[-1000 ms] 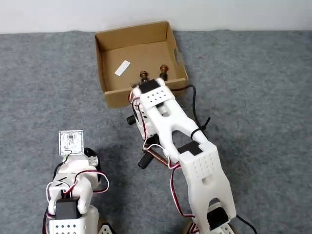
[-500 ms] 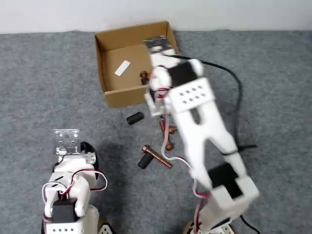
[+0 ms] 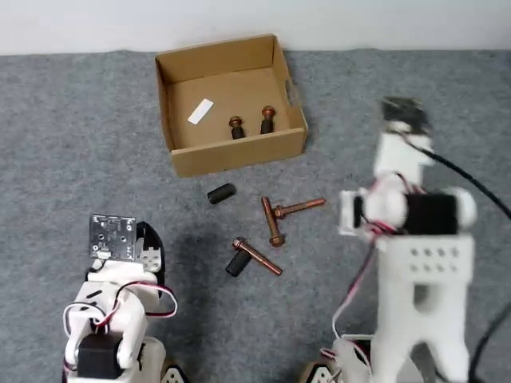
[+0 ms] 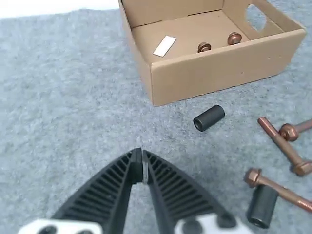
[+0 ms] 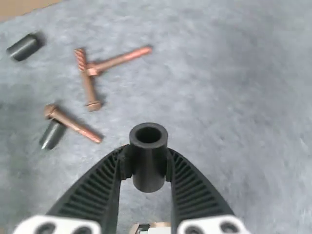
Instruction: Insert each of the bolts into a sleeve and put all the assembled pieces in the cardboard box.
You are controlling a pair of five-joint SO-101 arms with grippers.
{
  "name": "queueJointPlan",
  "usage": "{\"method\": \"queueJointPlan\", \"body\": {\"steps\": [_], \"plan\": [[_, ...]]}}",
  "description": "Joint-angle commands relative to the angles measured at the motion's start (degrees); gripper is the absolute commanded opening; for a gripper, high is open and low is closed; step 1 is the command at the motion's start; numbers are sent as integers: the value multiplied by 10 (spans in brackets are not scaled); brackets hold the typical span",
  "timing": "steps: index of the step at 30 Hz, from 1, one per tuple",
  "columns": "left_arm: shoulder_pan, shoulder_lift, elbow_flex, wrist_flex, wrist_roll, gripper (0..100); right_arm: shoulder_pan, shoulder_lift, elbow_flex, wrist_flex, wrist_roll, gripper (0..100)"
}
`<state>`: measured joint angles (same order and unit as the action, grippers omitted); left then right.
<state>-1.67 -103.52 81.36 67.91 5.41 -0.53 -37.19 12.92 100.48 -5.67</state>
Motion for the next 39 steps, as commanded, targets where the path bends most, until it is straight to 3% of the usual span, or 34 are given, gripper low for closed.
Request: {"method": "queueJointPlan", "body": {"steps": [1,8,15,20,23,28,39], "plan": [[3,-4,-44,15,-15,6,58,-77,41,22,4,9],[3,53,-116,36,-37,6,95,-179,135,22,4,9],[4,303,-288,43,-34,6,95,-251,169,10,6,9],[30,486,-434,123,-33,6,95,-262,169,7,4,9],[71,594,-503,193,43,6,95,-264,169,7,4,9],[125,747,-616,241,185,6,95,-265,169,7,4,9],[241,951,-754,227,199,6,95,-265,170,7,4,9]]}}
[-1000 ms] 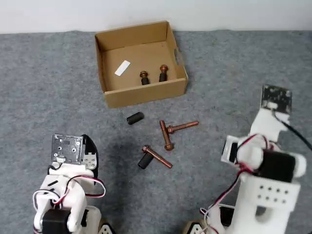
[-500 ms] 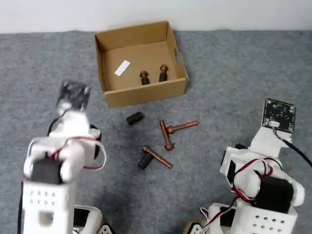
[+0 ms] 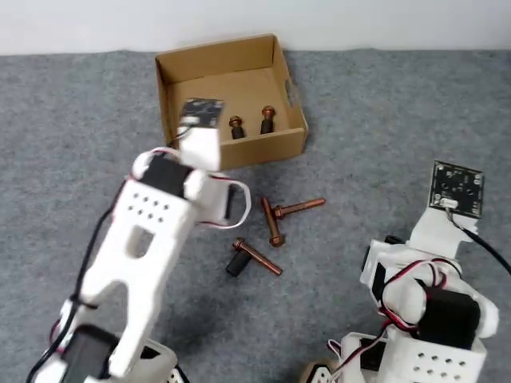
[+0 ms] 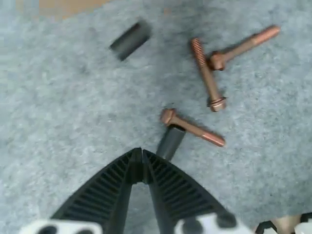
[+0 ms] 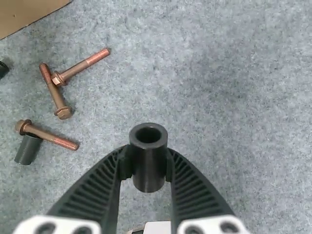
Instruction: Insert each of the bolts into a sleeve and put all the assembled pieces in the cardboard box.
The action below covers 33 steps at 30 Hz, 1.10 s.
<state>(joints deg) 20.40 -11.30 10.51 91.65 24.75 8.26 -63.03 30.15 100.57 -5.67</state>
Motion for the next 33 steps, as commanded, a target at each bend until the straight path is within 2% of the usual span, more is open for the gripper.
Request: {"method": "queueJointPlan", "body": {"steps": [1,4,9,12,16,25,33], "plan": [[24,44,-52,-12,7,6,7,-7,-3,7,4,9],[28,90,-63,-30,12,6,17,-7,-3,7,4,9],[29,148,-63,-39,87,6,81,-7,11,6,5,9],[30,175,-63,-39,105,6,103,-7,12,5,6,9],[31,217,-63,-53,105,6,104,-7,13,0,6,9],[79,300,-77,-53,146,9,104,-5,15,-20,4,9],[92,304,-129,-51,147,130,104,-3,15,-20,4,9]]}}
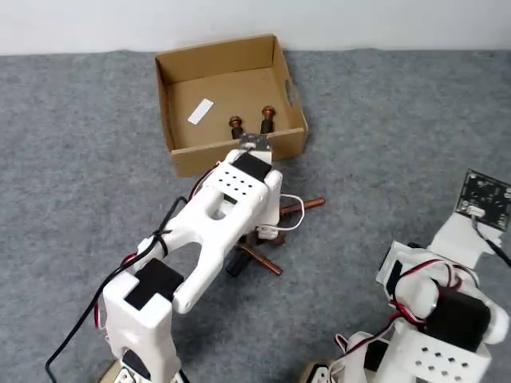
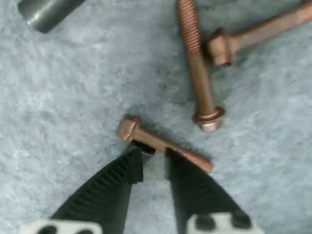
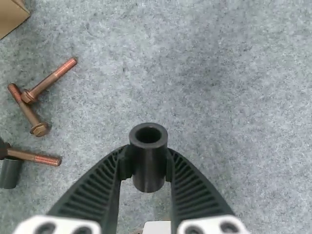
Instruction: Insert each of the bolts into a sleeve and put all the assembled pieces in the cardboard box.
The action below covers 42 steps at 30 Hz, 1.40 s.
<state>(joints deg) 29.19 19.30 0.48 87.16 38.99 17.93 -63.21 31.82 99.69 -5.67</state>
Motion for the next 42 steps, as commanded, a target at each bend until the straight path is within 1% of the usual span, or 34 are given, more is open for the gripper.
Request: {"method": "queueJointPlan", "body": {"steps": [1,5,14,21,23,30,33,36,40,42], "plan": [[4,-2,-28,-8,4,130,7,-1,-2,-11,4,9],[4,11,-27,-5,4,130,7,-1,-2,-11,4,9],[3,91,-28,-5,4,130,7,0,-2,-11,5,9],[1,119,-30,-10,9,130,7,0,-2,-11,6,9],[2,124,-29,-2,12,131,7,0,-2,-11,6,9],[0,123,-28,70,13,132,7,0,-2,-11,6,9],[4,123,-28,84,13,133,7,0,-2,-11,6,9],[0,126,-30,76,31,134,7,0,-2,-11,6,9],[-1,128,-29,32,34,134,7,0,-2,-11,6,9],[-1,128,-29,6,48,133,7,0,-2,-11,6,9]]}}
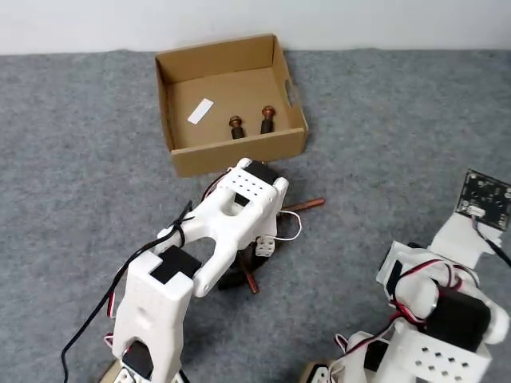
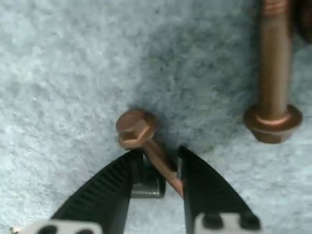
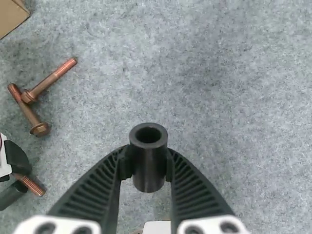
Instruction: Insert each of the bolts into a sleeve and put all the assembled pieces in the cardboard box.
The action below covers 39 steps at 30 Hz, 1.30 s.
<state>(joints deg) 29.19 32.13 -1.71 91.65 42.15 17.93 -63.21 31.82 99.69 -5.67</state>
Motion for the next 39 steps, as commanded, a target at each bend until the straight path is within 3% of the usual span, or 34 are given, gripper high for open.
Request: {"method": "queueJointPlan", "body": {"steps": [1,5,18,23,27,32,39], "plan": [[-4,0,-7,-51,19,133,7,0,-2,-11,6,9],[-25,0,-8,-86,21,131,7,0,-2,-11,6,9],[-69,0,-8,-87,20,129,7,0,-2,-11,7,9],[-71,0,-8,-91,21,0,6,0,-2,-12,7,9],[-68,-15,-14,-76,21,3,-14,-5,-4,-20,7,9],[-40,-97,-34,-22,21,3,-60,-5,-6,-22,4,9],[-21,-307,-33,-2,12,3,-71,-6,-75,21,7,9]]}}
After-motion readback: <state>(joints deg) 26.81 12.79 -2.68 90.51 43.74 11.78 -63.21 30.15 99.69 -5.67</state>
